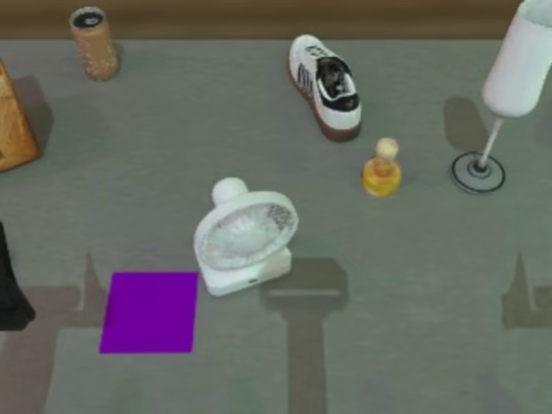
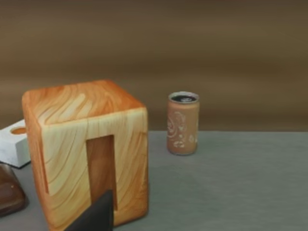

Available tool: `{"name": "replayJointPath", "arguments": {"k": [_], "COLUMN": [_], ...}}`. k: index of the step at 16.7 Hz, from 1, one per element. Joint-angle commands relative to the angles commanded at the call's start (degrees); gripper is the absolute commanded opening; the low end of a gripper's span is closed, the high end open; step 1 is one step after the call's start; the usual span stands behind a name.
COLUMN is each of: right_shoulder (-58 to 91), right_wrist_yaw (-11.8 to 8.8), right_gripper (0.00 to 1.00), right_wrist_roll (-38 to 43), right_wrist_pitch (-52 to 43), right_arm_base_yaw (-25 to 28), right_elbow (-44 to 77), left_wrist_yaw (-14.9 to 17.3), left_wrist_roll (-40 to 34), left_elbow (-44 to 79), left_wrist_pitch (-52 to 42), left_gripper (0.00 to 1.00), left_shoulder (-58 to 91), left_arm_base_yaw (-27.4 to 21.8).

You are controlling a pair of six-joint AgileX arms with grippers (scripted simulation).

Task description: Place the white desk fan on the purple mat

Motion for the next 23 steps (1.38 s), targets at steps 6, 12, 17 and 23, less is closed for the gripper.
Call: {"name": "replayJointPath", "arguments": {"k": [6,12,17,23], "right_shoulder": [0.0,0.0,0.0,0.0], "right_wrist_yaw": [0.0,0.0,0.0,0.0], "right_gripper": [1.0,1.0,1.0,1.0], "right_wrist_roll": [0.0,0.0,0.0,0.0], "right_wrist_pitch": [0.0,0.0,0.0,0.0], "right_arm_base_yaw": [0.0,0.0,0.0,0.0], "right_elbow": [0.0,0.0,0.0,0.0], "left_wrist_yaw": [0.5,1.7,2.1,1.8], "left_wrist_roll": [1.8,8.4,15.6,24.4], "left_elbow": [5.0,25.6,49.7,80.8], "left_wrist_pitch": [-5.2,-24.7,-45.1,-67.3], "left_gripper": [1.0,1.0,1.0,1.0], "left_shoulder": [5.8,28.8,55.5,88.3], "left_arm_base_yaw": [-2.2,-9.9,-18.0,-27.5]}}
